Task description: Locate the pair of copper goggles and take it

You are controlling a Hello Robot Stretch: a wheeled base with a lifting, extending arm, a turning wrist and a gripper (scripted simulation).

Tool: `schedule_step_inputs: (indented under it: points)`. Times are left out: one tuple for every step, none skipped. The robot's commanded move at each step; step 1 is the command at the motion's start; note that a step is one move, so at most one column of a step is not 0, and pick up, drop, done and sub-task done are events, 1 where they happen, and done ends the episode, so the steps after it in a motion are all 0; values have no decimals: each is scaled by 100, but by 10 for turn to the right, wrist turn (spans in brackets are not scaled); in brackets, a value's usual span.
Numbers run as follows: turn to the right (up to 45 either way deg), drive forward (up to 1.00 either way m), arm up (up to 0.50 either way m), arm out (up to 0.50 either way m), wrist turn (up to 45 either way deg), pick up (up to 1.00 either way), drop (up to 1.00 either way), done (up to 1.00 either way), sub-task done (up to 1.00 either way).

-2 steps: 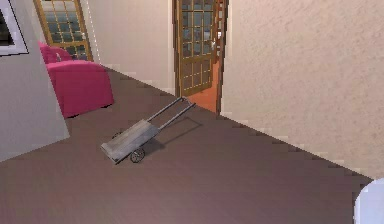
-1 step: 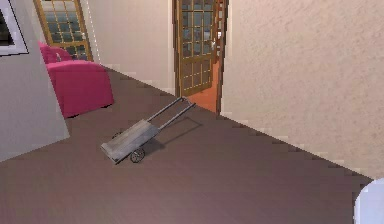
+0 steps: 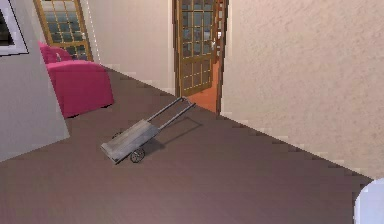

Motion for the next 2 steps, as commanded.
schedule_step_inputs:
  points:
    - [0, 0, 0, 0, 450, 0, 0, 0, 0]
    - [0, 0, 0, 0, 450, 0, 0, 0, 0]
